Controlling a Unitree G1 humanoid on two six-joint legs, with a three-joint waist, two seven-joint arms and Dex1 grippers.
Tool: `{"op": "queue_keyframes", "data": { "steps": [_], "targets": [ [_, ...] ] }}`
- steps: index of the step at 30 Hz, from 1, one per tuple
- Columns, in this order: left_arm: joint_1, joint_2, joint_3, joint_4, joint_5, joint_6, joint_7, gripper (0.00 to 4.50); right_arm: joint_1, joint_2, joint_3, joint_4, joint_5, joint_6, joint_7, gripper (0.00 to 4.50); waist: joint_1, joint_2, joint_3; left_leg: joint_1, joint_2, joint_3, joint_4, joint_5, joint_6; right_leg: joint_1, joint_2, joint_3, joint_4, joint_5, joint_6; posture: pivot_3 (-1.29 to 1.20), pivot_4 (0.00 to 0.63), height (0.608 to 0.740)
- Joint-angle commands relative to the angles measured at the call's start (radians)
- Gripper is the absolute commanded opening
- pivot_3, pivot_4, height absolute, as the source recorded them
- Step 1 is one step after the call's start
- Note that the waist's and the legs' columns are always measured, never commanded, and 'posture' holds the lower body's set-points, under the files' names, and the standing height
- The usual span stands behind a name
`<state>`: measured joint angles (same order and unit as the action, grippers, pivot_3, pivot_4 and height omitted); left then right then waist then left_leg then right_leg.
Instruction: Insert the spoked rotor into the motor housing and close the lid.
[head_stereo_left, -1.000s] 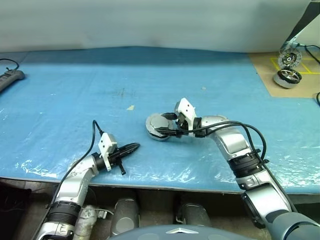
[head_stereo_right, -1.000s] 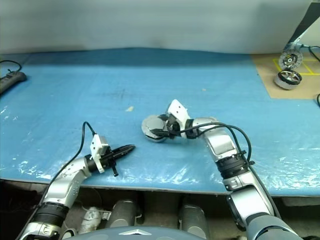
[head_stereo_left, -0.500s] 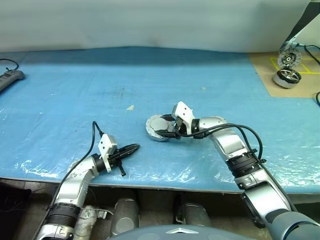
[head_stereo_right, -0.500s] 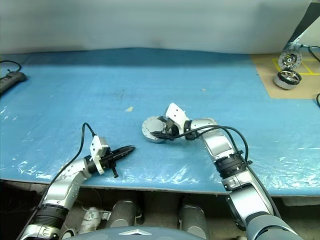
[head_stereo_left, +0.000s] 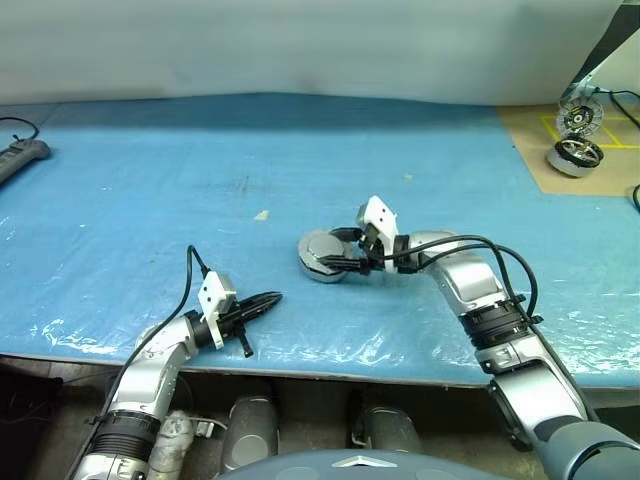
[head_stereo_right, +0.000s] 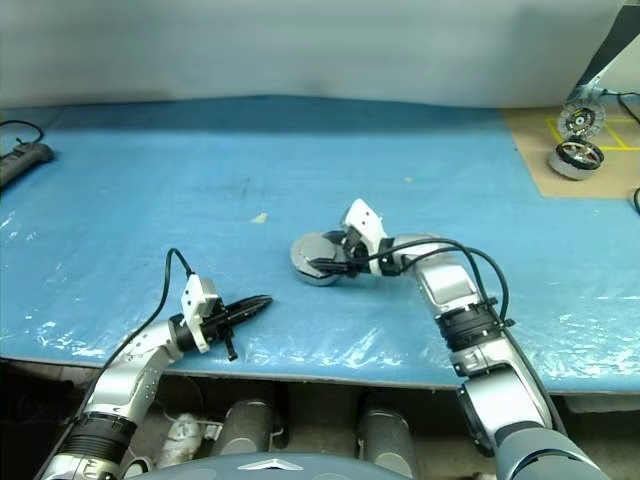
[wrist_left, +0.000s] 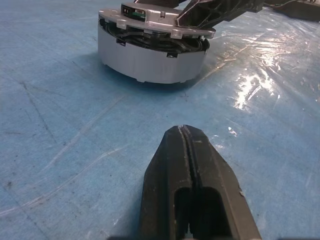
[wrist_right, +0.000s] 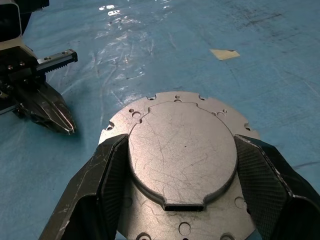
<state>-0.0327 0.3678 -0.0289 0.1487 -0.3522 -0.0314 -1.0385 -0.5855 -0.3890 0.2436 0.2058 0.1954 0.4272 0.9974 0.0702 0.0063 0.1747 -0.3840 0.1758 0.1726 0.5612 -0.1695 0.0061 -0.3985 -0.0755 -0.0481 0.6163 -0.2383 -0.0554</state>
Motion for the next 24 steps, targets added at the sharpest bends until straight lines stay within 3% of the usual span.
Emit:
{"op": "queue_keyframes", "data": {
  "steps": [1,6,19,24],
  "targets": [
    [0.003,0.008,0.004,-0.018,-0.01,0.006,0.001,0.0,-0.029,-0.007,-0.003,-0.038,-0.02,-0.034,-0.011,2.94,0.0,0.0,0.0,0.0,0.0,0.0,0.0,0.0,0.0,0.0,0.0,0.0,0.0,0.0,0.0,0.0,0.15,0.74],
    [-0.01,0.01,0.017,-0.009,-0.013,0.015,0.017,0.0,0.004,-0.022,0.033,-0.03,-0.074,-0.086,-0.012,2.94,0.0,0.0,0.0,0.0,0.0,0.0,0.0,0.0,0.0,0.0,0.0,0.0,0.0,0.0,0.0,0.0,0.15,0.74],
    [-0.203,0.051,0.113,0.309,-0.002,-0.06,0.021,0.0,0.034,-0.019,0.042,-0.017,-0.093,-0.096,-0.043,2.94,0.0,0.0,0.0,0.001,0.0,0.0,0.001,0.0,0.0,0.0,0.0,0.0,0.002,0.0,0.0,0.0,0.15,0.74],
    [-0.196,0.045,0.104,0.303,0.003,-0.072,-0.003,0.0,0.049,-0.015,0.045,0.008,-0.108,-0.11,-0.066,2.94,0.0,-0.001,-0.001,0.001,0.0,0.0,0.001,0.0,0.0,0.001,0.0,0.0,0.002,0.0,0.0,0.0,0.15,0.74]
  ]
}}
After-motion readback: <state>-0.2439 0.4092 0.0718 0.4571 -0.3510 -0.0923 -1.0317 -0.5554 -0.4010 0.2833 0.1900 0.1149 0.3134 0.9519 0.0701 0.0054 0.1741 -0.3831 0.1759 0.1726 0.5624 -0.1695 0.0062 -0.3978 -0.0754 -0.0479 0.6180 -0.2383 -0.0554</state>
